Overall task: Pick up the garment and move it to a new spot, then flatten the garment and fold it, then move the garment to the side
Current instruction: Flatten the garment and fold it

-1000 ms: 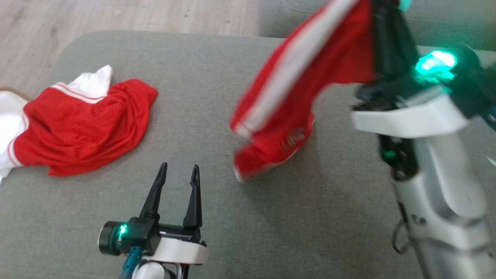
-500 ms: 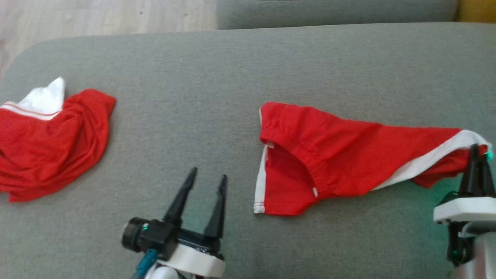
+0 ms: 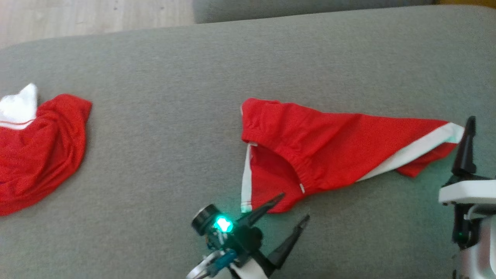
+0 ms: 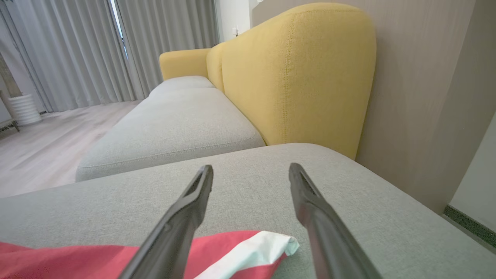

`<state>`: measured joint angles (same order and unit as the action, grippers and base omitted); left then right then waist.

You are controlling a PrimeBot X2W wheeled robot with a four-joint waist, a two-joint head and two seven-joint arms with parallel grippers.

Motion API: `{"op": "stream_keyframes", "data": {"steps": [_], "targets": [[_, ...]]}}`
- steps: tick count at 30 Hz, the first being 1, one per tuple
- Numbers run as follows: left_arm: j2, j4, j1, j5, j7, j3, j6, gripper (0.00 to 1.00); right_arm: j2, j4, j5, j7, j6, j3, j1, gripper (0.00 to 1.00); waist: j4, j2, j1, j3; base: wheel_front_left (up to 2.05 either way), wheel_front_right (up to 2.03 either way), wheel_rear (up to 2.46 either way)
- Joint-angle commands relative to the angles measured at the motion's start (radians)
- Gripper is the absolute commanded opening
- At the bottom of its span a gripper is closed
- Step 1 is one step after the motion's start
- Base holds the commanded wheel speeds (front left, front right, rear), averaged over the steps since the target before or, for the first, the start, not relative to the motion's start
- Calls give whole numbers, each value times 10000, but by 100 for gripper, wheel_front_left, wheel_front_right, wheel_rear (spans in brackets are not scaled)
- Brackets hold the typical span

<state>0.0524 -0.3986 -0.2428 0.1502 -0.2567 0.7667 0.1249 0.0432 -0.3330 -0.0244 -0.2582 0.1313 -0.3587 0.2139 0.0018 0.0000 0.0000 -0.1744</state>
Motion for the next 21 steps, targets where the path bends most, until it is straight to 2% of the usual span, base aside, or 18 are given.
{"op": "stream_keyframes", "data": {"steps": [1, 4, 10, 14, 21], "targets": [[-14, -8, -660, 66, -51, 173, 51, 100, 72, 341, -328, -36, -6, 397, 98, 100, -209, 0, 0, -106, 0, 0, 0], [58, -811, -1379, 122, -51, 969, 53, 100, 72, 556, -615, -36, -6, 788, -8, 100, -524, 0, 0, -230, 0, 0, 0], [34, -2420, -2433, -503, -51, 1124, -139, 100, 71, 648, -1100, -36, -6, 1337, -80, 100, -1145, 0, 0, -586, 0, 0, 0], [41, -2544, -2912, -1154, -51, 1442, -411, 100, 71, 582, -1258, -36, -6, 1427, -42, 100, -1394, 0, 0, -731, 0, 0, 0], [254, -2589, -3221, -1847, -51, 1788, -1176, 100, 71, 474, -1406, -36, -6, 1541, 18, 100, -1715, 0, 0, -730, 0, 0, 0]]}}
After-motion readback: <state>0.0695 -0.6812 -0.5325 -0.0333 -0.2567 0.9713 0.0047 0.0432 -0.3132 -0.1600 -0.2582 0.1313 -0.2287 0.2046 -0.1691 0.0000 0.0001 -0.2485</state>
